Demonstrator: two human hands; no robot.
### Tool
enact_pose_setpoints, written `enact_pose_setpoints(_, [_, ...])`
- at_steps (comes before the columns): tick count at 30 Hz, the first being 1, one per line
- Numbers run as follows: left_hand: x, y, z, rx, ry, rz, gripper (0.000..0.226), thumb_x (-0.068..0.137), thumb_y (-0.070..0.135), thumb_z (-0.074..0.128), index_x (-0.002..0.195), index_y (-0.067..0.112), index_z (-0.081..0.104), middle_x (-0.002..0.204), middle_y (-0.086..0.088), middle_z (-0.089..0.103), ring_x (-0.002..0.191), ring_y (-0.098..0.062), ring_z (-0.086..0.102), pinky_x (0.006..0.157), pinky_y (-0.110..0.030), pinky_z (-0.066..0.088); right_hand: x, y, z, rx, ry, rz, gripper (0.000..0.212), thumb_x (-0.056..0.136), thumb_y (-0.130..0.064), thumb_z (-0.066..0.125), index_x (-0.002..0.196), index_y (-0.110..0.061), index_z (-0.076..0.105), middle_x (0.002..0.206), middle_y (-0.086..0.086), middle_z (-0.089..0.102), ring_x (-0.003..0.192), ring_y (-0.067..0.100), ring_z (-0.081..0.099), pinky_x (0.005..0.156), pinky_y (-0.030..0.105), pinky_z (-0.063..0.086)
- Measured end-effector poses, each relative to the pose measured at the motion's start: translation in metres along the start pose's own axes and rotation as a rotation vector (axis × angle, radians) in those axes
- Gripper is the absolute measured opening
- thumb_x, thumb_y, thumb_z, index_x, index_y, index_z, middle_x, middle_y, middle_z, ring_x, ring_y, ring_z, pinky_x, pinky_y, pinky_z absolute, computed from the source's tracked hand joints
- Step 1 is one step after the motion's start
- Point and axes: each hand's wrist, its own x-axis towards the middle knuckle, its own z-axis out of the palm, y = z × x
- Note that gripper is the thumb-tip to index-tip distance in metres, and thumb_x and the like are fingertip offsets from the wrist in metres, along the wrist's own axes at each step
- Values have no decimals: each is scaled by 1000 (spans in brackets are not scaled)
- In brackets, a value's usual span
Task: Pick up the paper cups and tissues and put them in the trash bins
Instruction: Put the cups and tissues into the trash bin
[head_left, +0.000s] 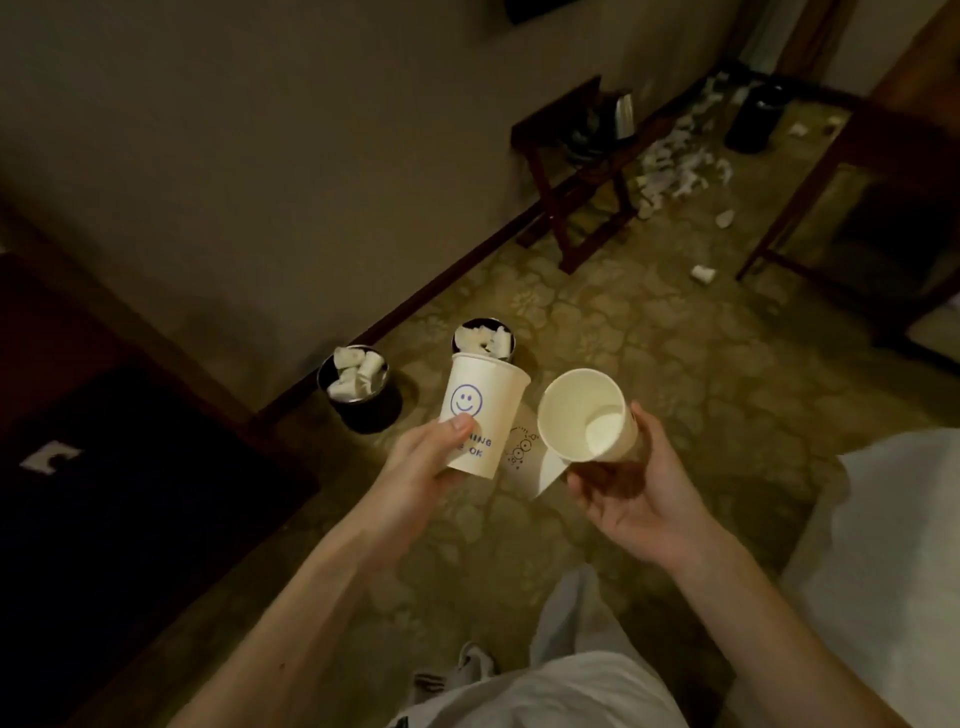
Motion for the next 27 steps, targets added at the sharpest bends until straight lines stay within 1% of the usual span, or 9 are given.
enact_pose_setpoints(2, [46, 12, 1, 1, -21, 3, 74, 64, 70, 75, 117, 19, 69, 120, -8, 69, 112, -22, 66, 92, -35, 53, 30, -23, 11, 44, 19, 10, 62, 76, -55, 70, 114, -8, 60, 82, 19, 73, 64, 29, 70, 55, 31, 56])
enact_pose_setpoints(4, [88, 19, 2, -14, -46, 4, 70, 68, 67, 74, 117, 18, 70, 120, -9, 69, 113, -22, 65, 90, -32, 54, 62, -45, 21, 88, 24, 17, 65, 71, -53, 72, 115, -7, 60, 96, 20, 69, 79, 30, 68, 56, 32, 56])
enact_pose_setpoints(6, [131, 23, 5, -38, 4, -25, 80, 66, 67, 76, 122, 11, 65, 120, -13, 68, 110, -25, 66, 85, -32, 54, 97, -68, 30, 119, 23, 25, 66, 66, -51, 71, 114, -6, 58, 108, 22, 65, 90, 31, 64, 56, 33, 57])
enact_pose_setpoints(9, [191, 26, 11, -59, 119, -104, 90, 63, 61, 79, 128, 3, 56, 123, -18, 64, 106, -27, 67, 81, -33, 54, 148, -106, 42, 126, 34, 67, 57, 84, -55, 60, 114, -6, 56, 113, 23, 63, 98, 31, 62, 55, 32, 58])
enact_pose_setpoints(11, [226, 31, 17, -79, 122, -151, 78, 69, 55, 76, 126, 5, 59, 118, -14, 68, 107, -24, 67, 83, -33, 55, 182, -132, 48, 114, 52, 115, 59, 91, -59, 50, 115, -6, 56, 116, 22, 63, 102, 29, 61, 56, 31, 59])
enact_pose_setpoints(15, [294, 38, 22, -74, 153, -203, 62, 73, 54, 74, 119, 14, 64, 111, -1, 73, 106, -18, 68, 86, -33, 56, 251, -174, 65, 38, 105, 160, 55, 93, -59, 46, 113, -9, 57, 116, 19, 63, 102, 27, 62, 60, 34, 56])
enact_pose_setpoints(21, [391, 27, 15, -137, 240, -354, 51, 70, 46, 73, 109, 14, 67, 103, -5, 75, 99, -21, 71, 96, -44, 54, 347, -223, 91, -20, 165, 165, 52, 90, -56, 53, 113, -10, 59, 113, 17, 62, 99, 25, 62, 58, 28, 58])
enact_pose_setpoints(25, [463, 0, -1, -165, 238, -471, 50, 71, 46, 73, 109, 13, 67, 100, -7, 76, 94, -21, 72, 89, -41, 58, 422, -231, 95, -8, 254, 215, 55, 86, -57, 59, 117, -11, 58, 114, 18, 64, 101, 27, 65, 59, 30, 58])
enact_pose_setpoints(27, [499, -15, -13, -146, 232, -514, 45, 72, 45, 74, 106, 16, 67, 97, -4, 76, 88, -18, 73, 77, -34, 61, 458, -233, 95, 2, 307, 222, 54, 86, -56, 60, 119, -13, 57, 115, 18, 65, 102, 28, 65, 59, 32, 58])
